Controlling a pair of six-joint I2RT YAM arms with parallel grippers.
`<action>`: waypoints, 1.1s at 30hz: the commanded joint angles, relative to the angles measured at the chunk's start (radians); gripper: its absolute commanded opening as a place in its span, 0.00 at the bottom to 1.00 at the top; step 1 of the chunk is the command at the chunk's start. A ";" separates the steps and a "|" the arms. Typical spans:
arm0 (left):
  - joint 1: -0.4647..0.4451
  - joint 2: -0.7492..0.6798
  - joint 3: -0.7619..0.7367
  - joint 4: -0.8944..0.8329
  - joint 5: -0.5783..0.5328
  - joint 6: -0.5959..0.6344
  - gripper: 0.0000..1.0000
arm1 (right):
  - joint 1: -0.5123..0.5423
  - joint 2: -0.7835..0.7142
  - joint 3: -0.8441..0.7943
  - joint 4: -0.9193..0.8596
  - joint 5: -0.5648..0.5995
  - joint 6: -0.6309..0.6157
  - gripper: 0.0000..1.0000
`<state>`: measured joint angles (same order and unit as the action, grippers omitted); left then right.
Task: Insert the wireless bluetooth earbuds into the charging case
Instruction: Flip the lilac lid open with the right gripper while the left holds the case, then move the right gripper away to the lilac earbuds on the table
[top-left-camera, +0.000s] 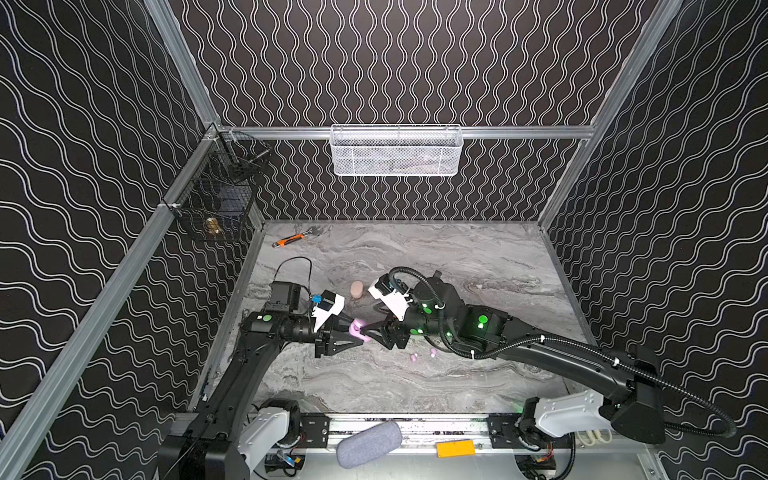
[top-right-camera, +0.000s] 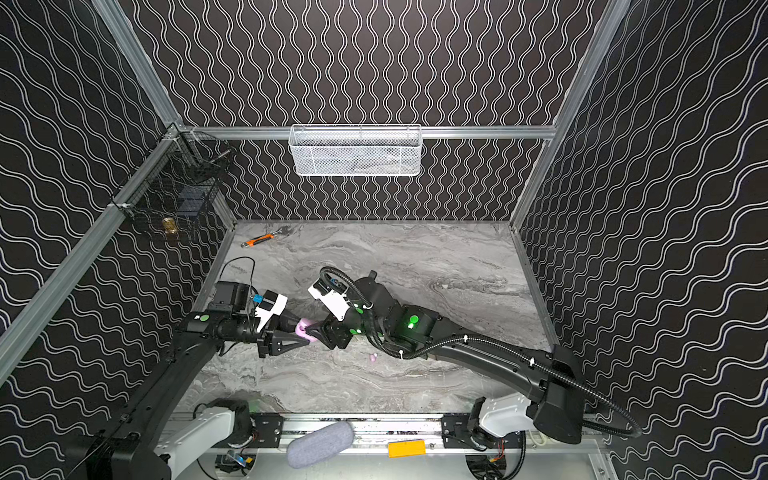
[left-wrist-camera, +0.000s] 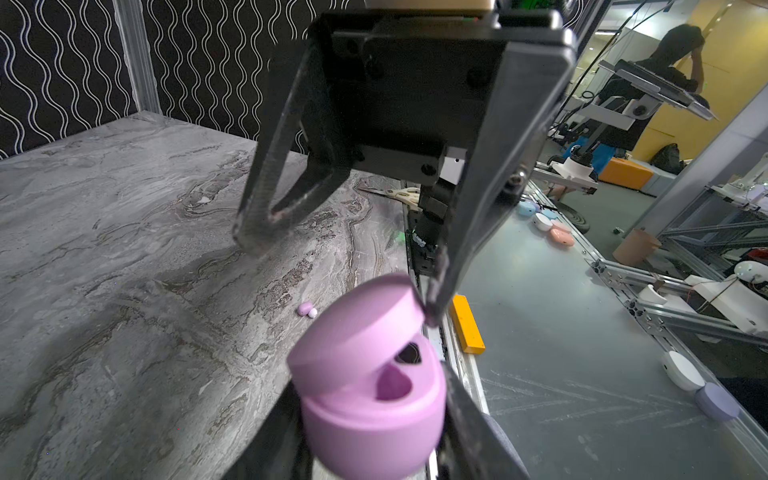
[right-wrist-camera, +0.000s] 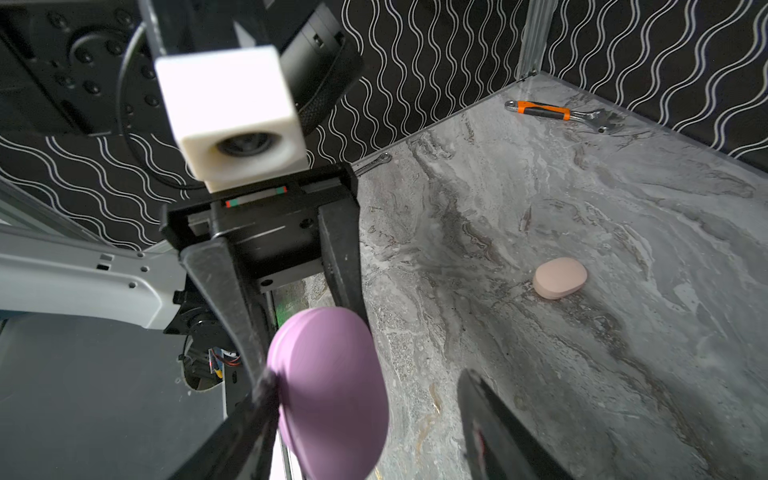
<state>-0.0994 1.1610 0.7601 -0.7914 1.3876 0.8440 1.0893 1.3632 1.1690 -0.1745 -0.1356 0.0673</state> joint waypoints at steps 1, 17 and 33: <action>-0.001 -0.002 0.000 0.012 0.041 0.020 0.31 | -0.006 -0.009 -0.005 0.000 0.053 -0.003 0.69; -0.001 0.006 0.000 0.010 0.033 0.032 0.31 | -0.011 -0.073 -0.012 0.000 0.068 0.004 0.70; 0.006 0.071 0.032 0.011 0.031 0.086 0.31 | -0.117 -0.216 -0.121 -0.184 0.387 0.292 0.71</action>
<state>-0.0956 1.2209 0.7780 -0.7944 1.3975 0.8989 0.9920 1.1599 1.0687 -0.2947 0.1883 0.2577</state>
